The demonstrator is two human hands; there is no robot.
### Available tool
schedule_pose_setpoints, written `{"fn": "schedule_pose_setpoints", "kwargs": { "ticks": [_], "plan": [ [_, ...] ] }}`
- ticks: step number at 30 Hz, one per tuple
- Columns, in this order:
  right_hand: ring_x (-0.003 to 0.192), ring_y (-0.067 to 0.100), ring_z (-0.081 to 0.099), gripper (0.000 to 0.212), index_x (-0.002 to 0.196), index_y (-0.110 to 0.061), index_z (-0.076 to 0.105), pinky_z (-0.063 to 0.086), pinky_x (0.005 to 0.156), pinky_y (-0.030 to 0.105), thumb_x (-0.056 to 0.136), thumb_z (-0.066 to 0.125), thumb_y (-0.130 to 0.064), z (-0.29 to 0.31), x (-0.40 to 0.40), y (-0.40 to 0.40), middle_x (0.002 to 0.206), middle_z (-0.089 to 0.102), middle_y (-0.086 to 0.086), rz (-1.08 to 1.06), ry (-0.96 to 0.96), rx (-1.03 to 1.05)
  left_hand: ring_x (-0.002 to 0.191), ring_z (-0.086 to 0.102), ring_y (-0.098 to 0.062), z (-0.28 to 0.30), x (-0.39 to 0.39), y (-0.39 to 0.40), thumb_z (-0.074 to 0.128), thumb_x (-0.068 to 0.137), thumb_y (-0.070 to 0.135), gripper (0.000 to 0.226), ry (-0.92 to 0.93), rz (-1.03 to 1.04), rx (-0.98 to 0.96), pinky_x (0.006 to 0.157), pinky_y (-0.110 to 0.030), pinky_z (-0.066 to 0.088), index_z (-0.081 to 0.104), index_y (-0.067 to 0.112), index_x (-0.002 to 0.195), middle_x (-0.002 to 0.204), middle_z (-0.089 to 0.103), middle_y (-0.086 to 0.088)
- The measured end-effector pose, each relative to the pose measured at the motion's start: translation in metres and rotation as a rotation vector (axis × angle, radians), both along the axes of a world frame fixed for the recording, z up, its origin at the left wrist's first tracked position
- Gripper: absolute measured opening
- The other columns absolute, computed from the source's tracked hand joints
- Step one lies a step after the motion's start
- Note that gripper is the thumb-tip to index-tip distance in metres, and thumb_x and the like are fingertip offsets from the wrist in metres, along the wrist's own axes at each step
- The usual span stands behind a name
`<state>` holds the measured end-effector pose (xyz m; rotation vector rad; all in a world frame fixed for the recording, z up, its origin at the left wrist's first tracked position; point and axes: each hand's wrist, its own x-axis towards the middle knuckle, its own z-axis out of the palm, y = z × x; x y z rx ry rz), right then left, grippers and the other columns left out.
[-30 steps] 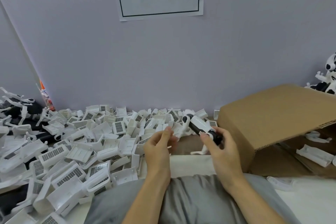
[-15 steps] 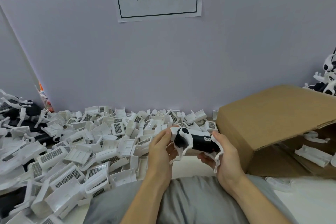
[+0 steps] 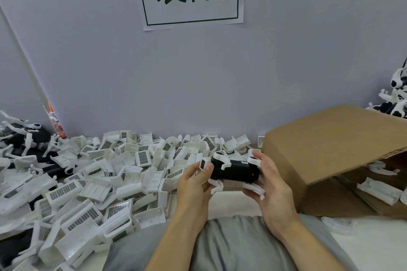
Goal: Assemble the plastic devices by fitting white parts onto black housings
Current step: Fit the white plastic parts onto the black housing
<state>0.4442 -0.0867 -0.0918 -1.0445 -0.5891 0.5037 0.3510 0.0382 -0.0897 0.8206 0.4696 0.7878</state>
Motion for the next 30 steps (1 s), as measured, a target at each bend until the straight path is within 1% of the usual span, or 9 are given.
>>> {"fn": "schedule_pose_setpoints", "kwargs": {
  "ticks": [3, 7, 10, 13, 17, 19, 22, 26, 30],
  "plan": [
    [0.1, 0.02, 0.063, 0.053, 0.121, -0.032, 0.063, 0.047, 0.08, 0.036, 0.076, 0.054, -0.059, 0.003, -0.003, -0.002, 0.121, 0.067, 0.01, -0.001, -0.031, 0.038, 0.071, 0.064, -0.025, -0.001, -0.001, 0.001, 0.078, 0.069, 0.013, 0.032, -0.001, -0.008, -0.007, 0.068, -0.038, 0.057, 0.063, 0.002, 0.095, 0.09, 0.067, -0.014],
    [0.086, 0.021, 0.06, 0.052, 0.129, -0.035, 0.057, 0.049, 0.072, 0.033, 0.079, 0.06, -0.05, 0.002, -0.004, 0.001, 0.121, 0.063, 0.01, -0.03, -0.029, 0.034, 0.057, 0.067, -0.012, -0.005, 0.003, 0.003, 0.063, 0.094, 0.004, 0.023, 0.005, 0.046, -0.025, 0.055, -0.029, 0.058, 0.052, 0.01, 0.074, 0.074, 0.073, 0.0],
    [0.079, 0.013, 0.064, 0.061, 0.133, -0.044, 0.049, 0.052, 0.07, 0.027, 0.08, 0.078, -0.038, -0.002, -0.003, 0.002, 0.107, 0.066, -0.001, -0.032, -0.143, -0.006, 0.06, 0.07, -0.008, -0.005, 0.005, 0.004, 0.061, 0.097, 0.01, 0.014, -0.046, 0.097, -0.033, 0.054, -0.023, 0.056, 0.057, 0.011, 0.084, 0.068, 0.073, 0.005],
    [0.093, 0.01, 0.07, 0.066, 0.134, -0.047, 0.046, 0.057, 0.074, 0.025, 0.082, 0.078, -0.022, -0.008, -0.006, 0.007, 0.104, 0.071, -0.007, -0.081, -0.306, -0.075, 0.064, 0.072, -0.015, -0.003, 0.003, 0.003, 0.064, 0.097, 0.017, 0.009, -0.07, 0.121, -0.05, 0.057, -0.025, 0.057, 0.06, 0.009, 0.094, 0.068, 0.072, -0.001],
    [0.076, 0.001, 0.067, 0.034, 0.118, -0.044, 0.058, 0.054, 0.06, 0.021, 0.093, 0.068, -0.022, -0.009, -0.005, 0.013, 0.091, 0.068, -0.018, -0.168, -0.331, -0.148, 0.065, 0.072, -0.015, 0.003, 0.0, -0.003, 0.068, 0.087, 0.032, 0.021, -0.081, 0.11, -0.007, 0.059, -0.029, 0.056, 0.065, 0.012, 0.093, 0.075, 0.073, -0.003],
    [0.06, 0.007, 0.061, 0.008, 0.104, -0.032, 0.065, 0.049, 0.048, 0.024, 0.098, 0.059, -0.033, -0.007, -0.004, 0.01, 0.08, 0.064, -0.001, -0.202, -0.277, -0.197, 0.075, 0.074, -0.015, 0.008, -0.003, -0.007, 0.069, 0.079, 0.042, 0.022, -0.097, 0.056, 0.036, 0.063, -0.03, 0.058, 0.075, 0.021, 0.085, 0.083, 0.076, -0.003],
    [0.041, 0.02, 0.051, 0.026, 0.096, -0.013, 0.063, 0.039, 0.038, 0.025, 0.102, 0.051, -0.035, -0.011, 0.004, 0.009, 0.07, 0.062, 0.022, -0.219, -0.163, -0.276, 0.09, 0.072, -0.026, 0.013, -0.006, -0.015, 0.068, 0.08, 0.046, 0.038, -0.084, -0.05, 0.109, 0.079, -0.039, 0.058, 0.07, 0.014, 0.101, 0.099, 0.074, -0.017],
    [0.032, 0.015, 0.046, 0.036, 0.095, 0.001, 0.055, 0.034, 0.036, 0.022, 0.102, 0.049, -0.035, -0.01, 0.008, 0.006, 0.083, 0.065, 0.037, -0.19, -0.118, -0.377, 0.111, 0.064, -0.043, 0.011, -0.009, -0.017, 0.073, 0.08, 0.033, 0.039, -0.123, -0.202, 0.122, 0.105, -0.057, 0.044, 0.066, 0.015, 0.113, 0.117, 0.068, -0.03],
    [0.033, 0.021, 0.052, 0.037, 0.104, -0.008, 0.059, 0.033, 0.033, 0.02, 0.1, 0.05, -0.044, -0.005, 0.005, 0.005, 0.077, 0.064, 0.035, -0.107, -0.062, -0.313, 0.102, 0.066, -0.042, 0.01, -0.008, -0.014, 0.076, 0.08, 0.039, 0.052, -0.178, -0.256, 0.127, 0.091, -0.052, 0.055, 0.061, 0.021, 0.127, 0.115, 0.068, -0.029]
  ]
}}
